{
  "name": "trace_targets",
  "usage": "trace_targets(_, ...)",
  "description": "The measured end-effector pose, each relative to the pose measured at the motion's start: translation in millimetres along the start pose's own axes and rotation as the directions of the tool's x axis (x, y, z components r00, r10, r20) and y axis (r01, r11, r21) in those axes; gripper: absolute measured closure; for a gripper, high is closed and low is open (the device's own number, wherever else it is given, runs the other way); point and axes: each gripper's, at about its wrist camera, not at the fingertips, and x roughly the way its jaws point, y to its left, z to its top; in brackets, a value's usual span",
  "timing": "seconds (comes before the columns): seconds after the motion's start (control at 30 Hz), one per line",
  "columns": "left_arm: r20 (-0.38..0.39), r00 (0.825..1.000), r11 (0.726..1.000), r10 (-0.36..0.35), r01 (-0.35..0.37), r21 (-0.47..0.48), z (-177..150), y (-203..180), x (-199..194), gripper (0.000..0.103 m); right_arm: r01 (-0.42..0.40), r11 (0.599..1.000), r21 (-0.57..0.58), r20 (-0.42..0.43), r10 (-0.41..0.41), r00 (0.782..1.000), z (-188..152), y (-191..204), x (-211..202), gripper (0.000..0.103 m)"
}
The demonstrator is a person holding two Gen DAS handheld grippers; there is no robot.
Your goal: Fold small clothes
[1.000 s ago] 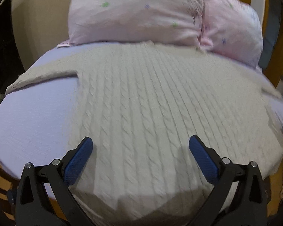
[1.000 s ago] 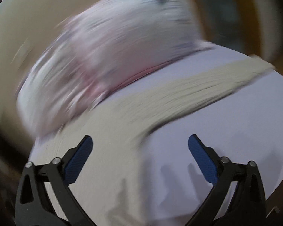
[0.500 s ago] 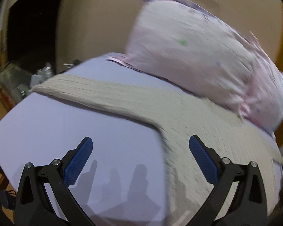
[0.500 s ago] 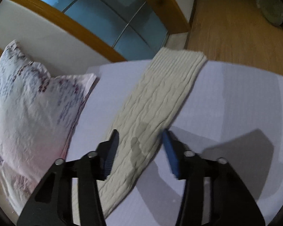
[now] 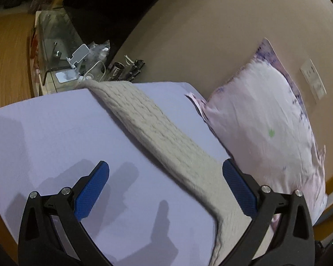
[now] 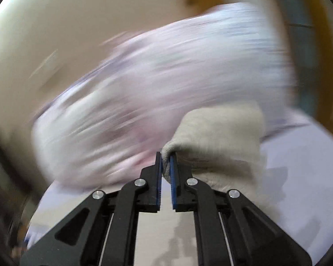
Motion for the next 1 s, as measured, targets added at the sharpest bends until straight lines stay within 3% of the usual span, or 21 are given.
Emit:
trace_targets(0.03, 0.002, 1.0, 1.0, 0.003, -0.003, -0.002, 1.9, 0.7, 0.4, 0.001, -0.086, 0.995, -0.048, -0.071, 0.083, 0.994, -13.5, 34.0, 23.5, 0.095)
trace_targets(0.1, -0.005, 1.0, 1.0, 0.007, -0.007, -0.012, 7.8, 1.2, 6.5, 0.001, -0.231, 0.966, -0.114, -0.256, 0.196, 0.947, -49.2, 89.7, 64.7, 0.089)
trace_targets(0.17, -0.026, 1.0, 0.999, 0.009, -0.01, -0.038, 13.3, 3.7, 15.4, 0.001, -0.349, 0.931, -0.109, -0.442, 0.269, 0.856, -86.0, 128.9, 98.2, 0.078)
trace_targets(0.23, -0.048, 0.999, 0.998, 0.022, -0.025, -0.059, 17.5, 7.9, 23.4, 0.001, -0.372, 0.924, -0.091, -0.468, 0.29, 0.835, -94.6, 132.5, 101.7, 0.049)
trace_targets(0.27, -0.058, 0.998, 0.997, 0.028, -0.032, -0.069, 19.6, 10.8, 26.1, 0.001, -0.363, 0.927, -0.095, -0.444, 0.287, 0.849, -92.7, 128.8, 99.0, 0.042)
trace_targets(0.3, -0.072, 0.997, 0.996, 0.029, -0.035, -0.088, 22.3, 14.6, 30.1, 0.002, -0.33, 0.938, -0.109, -0.401, 0.263, 0.878, -85.9, 119.5, 93.4, 0.032)
trace_targets(0.37, -0.072, 0.997, 0.994, 0.035, -0.042, -0.099, 28.9, 17.8, 33.8, 0.006, -0.286, 0.954, -0.091, -0.349, 0.238, 0.906, -70.9, 94.9, 86.8, 0.028)
trace_targets(0.5, -0.075, 0.997, 0.985, 0.023, -0.035, -0.167, 43.6, 29.7, 44.1, 0.02, -0.228, 0.974, -0.005, -0.307, 0.216, 0.927, -70.7, 63.1, 65.0, 0.024)
trace_targets(0.7, -0.092, 0.996, 0.951, 0.01, -0.038, -0.306, 65.3, 59.0, 60.4, 0.061, -0.218, 0.975, 0.046, -0.296, 0.222, 0.929, -80.2, 36.3, 56.5, 0.023)
trace_targets(0.77, -0.13, 0.99, 0.943, 0.055, -0.095, -0.32, 73.5, 66.7, 67.6, 0.092, -0.228, 0.972, 0.049, -0.286, 0.233, 0.93, -79.8, 32.7, 50.5, 0.022)
trace_targets(0.87, -0.117, 0.986, 0.967, 0.118, -0.141, -0.213, 81.2, 42.1, 66.0, 0.096, -0.242, 0.969, 0.043, -0.266, 0.244, 0.933, -76.0, 27.4, 38.0, 0.019)
trace_targets(0.93, -0.051, 0.992, 0.993, 0.118, -0.119, -0.009, 80.0, -14.5, 57.7, 0.096, -0.231, 0.973, 0.027, -0.244, 0.23, 0.942, -71.7, 23.8, 29.9, 0.015)
trace_targets(1.0, -0.026, 0.999, 0.976, 0.036, -0.03, 0.217, 59.9, -86.4, 51.9, 0.096, -0.217, 0.976, 0.031, -0.22, 0.218, 0.951, -67.3, 18.3, 26.3, 0.014)
